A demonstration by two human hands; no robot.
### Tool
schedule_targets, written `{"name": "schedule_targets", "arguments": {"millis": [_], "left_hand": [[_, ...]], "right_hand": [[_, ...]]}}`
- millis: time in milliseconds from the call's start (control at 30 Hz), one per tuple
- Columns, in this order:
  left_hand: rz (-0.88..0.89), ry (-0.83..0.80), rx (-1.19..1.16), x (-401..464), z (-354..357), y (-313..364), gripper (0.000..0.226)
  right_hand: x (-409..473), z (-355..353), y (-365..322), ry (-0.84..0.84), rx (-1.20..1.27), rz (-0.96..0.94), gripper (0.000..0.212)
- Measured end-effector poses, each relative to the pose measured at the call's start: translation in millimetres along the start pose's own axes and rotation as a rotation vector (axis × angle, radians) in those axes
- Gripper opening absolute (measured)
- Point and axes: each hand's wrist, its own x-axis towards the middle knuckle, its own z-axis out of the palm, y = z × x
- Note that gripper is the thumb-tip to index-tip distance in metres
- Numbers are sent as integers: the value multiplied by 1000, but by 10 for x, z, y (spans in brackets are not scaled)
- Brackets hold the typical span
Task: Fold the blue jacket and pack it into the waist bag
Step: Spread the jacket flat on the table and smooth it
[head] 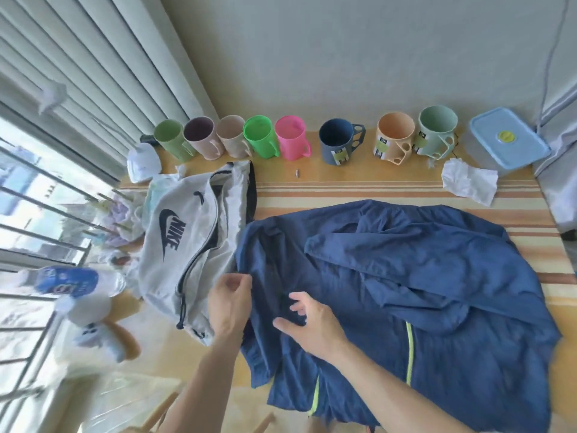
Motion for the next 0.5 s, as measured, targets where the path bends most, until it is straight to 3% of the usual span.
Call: {"name": "schedule_targets", "arguments": {"millis": [100, 200, 267, 333, 433, 500], "left_hand": [[13, -38, -26, 90, -31, 80, 15], [-55, -175, 2, 214, 11, 12, 50], [-97, -190, -118, 261, -27, 24, 39], [-145, -229, -321, 250, -94, 158, 21], [-303, -478, -629, 75, -102, 517, 15], [-387, -696, -742, -147, -43, 801, 14]], "right_hand": [[35, 322, -192, -33, 74, 78, 77], [72, 550, -281, 79, 28, 77, 37], [79, 551, -347, 113, 167, 97, 20], [21, 459, -447, 100, 391, 82, 22], [-94, 272, -522, 107, 535, -6, 53], [-194, 77, -522, 149, 601, -44, 43]]}}
